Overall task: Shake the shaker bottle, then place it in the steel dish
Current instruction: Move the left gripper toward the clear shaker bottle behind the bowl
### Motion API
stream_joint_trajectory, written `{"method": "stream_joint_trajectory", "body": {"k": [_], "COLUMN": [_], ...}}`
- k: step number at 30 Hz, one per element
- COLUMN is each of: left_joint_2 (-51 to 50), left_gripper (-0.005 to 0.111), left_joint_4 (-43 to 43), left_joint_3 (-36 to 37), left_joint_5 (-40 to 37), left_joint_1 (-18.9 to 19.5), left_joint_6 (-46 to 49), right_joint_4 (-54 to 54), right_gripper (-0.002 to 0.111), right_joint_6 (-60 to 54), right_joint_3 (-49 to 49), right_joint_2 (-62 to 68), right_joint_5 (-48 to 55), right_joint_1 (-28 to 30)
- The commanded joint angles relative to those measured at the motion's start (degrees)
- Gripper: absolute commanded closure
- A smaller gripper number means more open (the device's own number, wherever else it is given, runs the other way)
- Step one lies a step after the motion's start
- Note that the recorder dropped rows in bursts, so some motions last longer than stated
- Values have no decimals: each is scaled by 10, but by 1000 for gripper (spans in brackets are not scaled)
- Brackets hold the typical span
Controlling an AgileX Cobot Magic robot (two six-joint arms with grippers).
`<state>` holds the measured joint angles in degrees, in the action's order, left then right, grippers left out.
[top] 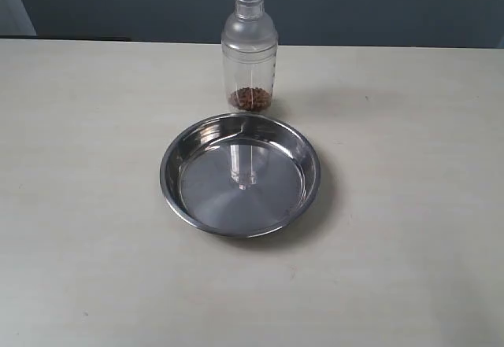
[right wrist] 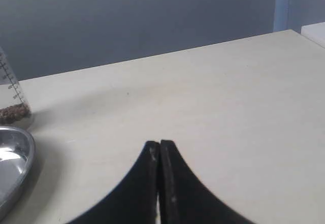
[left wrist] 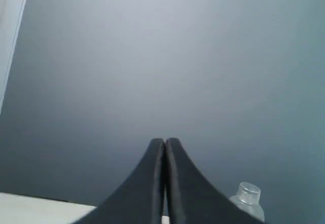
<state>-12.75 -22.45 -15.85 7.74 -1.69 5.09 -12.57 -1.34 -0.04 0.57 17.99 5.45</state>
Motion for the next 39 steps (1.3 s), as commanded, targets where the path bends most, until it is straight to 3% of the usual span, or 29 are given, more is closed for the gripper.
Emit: {"method": "stream_joint_trajectory", "body": {"k": [1,3,5,9,13,26,34,37,39], "left_joint_2": [-169,-266,-360,-504,-584,-628,-660,-675,-680], "left_gripper": [106,106,106,106,106,106,106,99,83], "left_joint_4": [211,350,431,432,398,375,426,456,480], "left_joint_3": [-51,-76,-113,-183,-209,-214,-216,-216,-216], "left_joint_5": [107,199,257,253,292,286,293,313,331], "left_joint_1": [-56,-81,-97,-110,-110,-110,-110,-110,-110], "left_joint_6": [-115,-175,-206,-234,-261,-266,-266,-278,-283], "right_joint_4": [0,0,0,0,0,0,0,0,0], "right_gripper": [109,109,109,109,109,109,109,109,109], "right_joint_6": [-1,-1,-1,-1,-1,-1,-1,-1,-1], "right_joint_3": [0,0,0,0,0,0,0,0,0], "right_joint_2": [-3,-3,-3,-3,-3,-3,-3,-3,-3], "right_joint_5": [-4,-4,-4,-4,-4,-4,-4,-4,-4], "right_joint_1": [3,3,3,3,3,3,3,3,3]}}
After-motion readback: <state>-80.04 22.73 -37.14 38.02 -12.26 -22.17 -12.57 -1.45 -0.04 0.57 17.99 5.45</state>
